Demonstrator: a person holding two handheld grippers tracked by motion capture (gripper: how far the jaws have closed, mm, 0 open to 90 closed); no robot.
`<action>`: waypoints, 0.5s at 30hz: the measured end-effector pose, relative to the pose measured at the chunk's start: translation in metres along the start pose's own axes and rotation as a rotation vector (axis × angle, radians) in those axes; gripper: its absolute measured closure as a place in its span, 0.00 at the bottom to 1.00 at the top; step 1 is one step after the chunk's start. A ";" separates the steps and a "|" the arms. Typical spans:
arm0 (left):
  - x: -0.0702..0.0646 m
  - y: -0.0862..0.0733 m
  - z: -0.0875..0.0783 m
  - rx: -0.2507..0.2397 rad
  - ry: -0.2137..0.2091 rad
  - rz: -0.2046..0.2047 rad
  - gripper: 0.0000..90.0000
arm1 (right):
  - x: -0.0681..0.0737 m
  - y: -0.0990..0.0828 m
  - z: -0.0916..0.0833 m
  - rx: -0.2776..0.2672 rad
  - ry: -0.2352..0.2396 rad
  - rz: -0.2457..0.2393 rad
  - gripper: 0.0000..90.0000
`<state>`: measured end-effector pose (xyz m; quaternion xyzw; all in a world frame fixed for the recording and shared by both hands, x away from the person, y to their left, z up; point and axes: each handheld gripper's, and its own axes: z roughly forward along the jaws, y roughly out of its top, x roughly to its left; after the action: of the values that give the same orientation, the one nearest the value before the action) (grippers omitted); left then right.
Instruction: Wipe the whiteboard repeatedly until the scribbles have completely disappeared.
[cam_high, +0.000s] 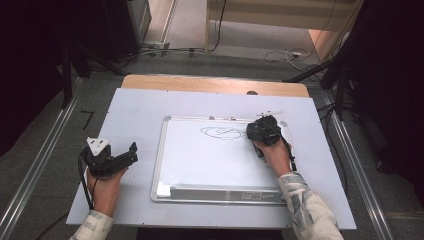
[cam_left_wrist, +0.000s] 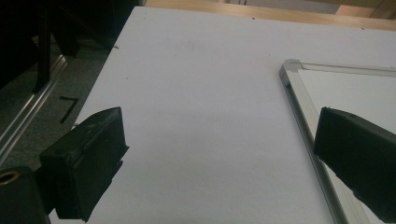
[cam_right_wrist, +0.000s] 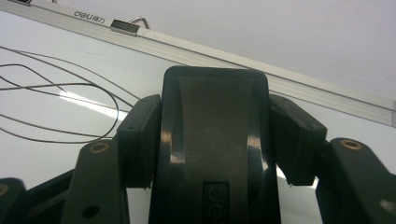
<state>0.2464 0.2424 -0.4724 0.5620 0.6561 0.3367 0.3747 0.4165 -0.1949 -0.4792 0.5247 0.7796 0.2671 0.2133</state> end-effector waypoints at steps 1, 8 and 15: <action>0.000 0.000 0.000 0.000 0.000 0.000 0.03 | 0.000 0.000 0.000 0.000 0.006 0.004 0.43; 0.000 0.000 0.000 -0.001 0.000 0.000 0.03 | -0.001 0.000 0.002 -0.026 0.059 0.030 0.43; -0.001 0.000 0.000 -0.001 -0.001 0.000 0.03 | 0.001 -0.001 0.003 -0.037 0.095 -0.002 0.43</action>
<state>0.2467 0.2416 -0.4726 0.5619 0.6556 0.3368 0.3754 0.4170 -0.1938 -0.4819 0.5064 0.7843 0.3062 0.1859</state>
